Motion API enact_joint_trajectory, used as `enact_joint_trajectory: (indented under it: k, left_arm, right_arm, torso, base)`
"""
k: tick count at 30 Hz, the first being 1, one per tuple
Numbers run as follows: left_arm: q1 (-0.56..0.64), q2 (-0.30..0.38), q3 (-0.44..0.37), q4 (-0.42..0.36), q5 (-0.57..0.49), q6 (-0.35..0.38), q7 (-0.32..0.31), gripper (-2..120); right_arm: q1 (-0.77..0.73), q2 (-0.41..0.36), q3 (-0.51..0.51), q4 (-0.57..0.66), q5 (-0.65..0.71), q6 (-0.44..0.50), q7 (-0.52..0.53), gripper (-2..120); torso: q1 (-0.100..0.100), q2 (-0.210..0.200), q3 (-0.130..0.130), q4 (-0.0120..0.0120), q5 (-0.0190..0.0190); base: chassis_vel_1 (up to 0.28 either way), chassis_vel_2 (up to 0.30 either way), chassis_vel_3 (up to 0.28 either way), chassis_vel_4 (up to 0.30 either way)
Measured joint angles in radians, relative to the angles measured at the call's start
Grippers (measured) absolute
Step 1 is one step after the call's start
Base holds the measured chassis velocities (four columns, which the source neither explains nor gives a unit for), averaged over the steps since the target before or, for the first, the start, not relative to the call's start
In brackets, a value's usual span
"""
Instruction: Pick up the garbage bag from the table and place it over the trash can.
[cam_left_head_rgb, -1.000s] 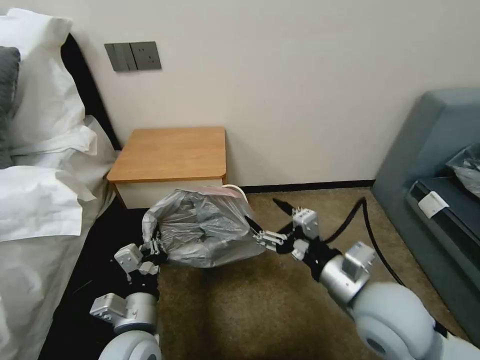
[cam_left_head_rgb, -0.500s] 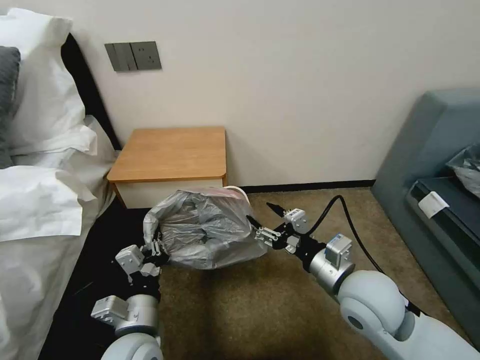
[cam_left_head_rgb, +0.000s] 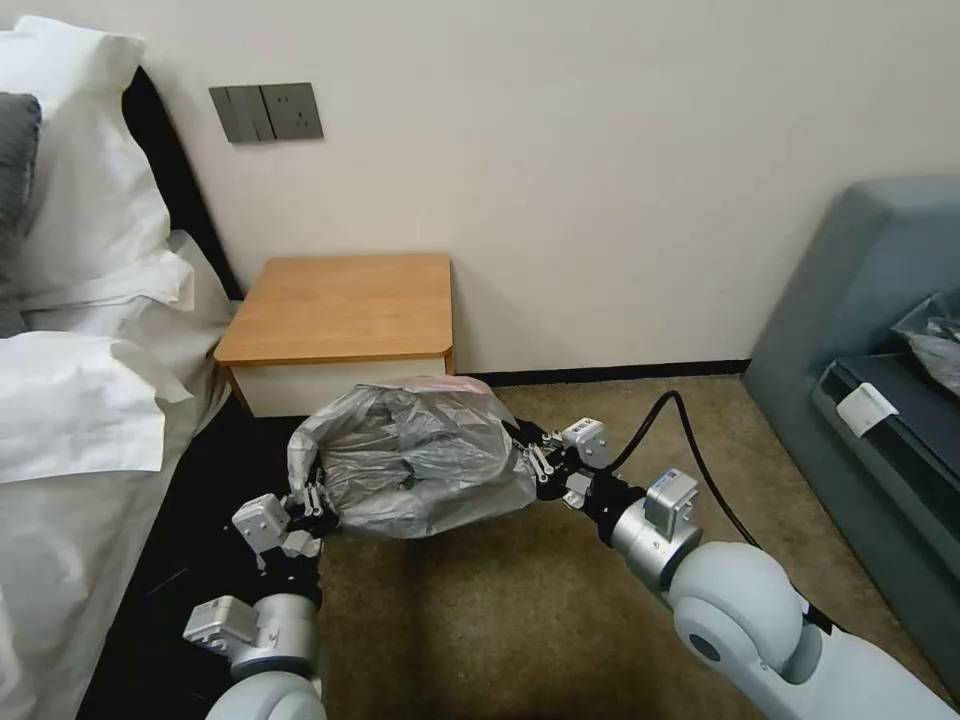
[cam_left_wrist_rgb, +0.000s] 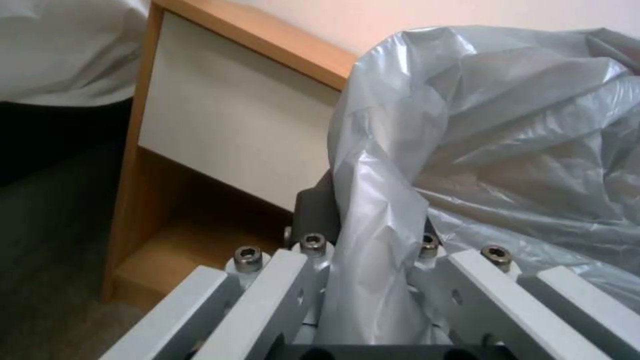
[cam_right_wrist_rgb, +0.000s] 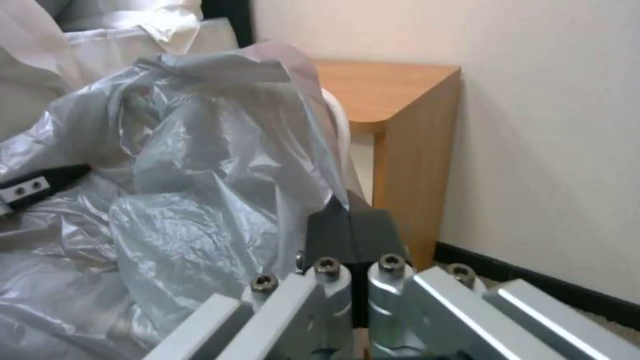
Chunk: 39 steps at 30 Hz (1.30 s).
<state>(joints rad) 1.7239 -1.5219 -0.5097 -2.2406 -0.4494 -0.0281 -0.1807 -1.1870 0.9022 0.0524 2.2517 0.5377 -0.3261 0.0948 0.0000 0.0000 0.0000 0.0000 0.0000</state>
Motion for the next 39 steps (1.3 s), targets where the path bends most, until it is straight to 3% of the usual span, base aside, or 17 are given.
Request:
enact_joint_trajectory:
  k: [15, 27, 39]
  left_arm:
    - [0.025, 0.005, 0.008, -0.003, 0.018, -0.021, 0.048, 7]
    - [0.054, 0.013, 0.019, -0.054, -0.075, -0.032, 0.099, 7]
    - [0.099, 0.015, 0.086, -0.091, -0.119, -0.032, 0.124, 7]
  right_arm:
    - [0.092, -0.002, 0.002, -0.065, 0.033, -0.001, 0.018, 0]
    - [0.119, -0.002, -0.002, -0.164, 0.021, 0.007, 0.017, 0]
    - [0.169, 0.012, -0.070, -0.267, -0.028, 0.030, 0.006, 0]
  torso:
    - [0.000, 0.000, 0.000, 0.0001, 0.0000]
    - [0.000, 0.000, 0.000, 0.0000, 0.0000]
    - [0.000, 0.000, 0.000, 0.0000, 0.0000]
  base:
    - [0.000, 0.000, 0.000, 0.000]
    - [0.000, 0.000, 0.000, 0.000]
    - [0.000, 0.000, 0.000, 0.000]
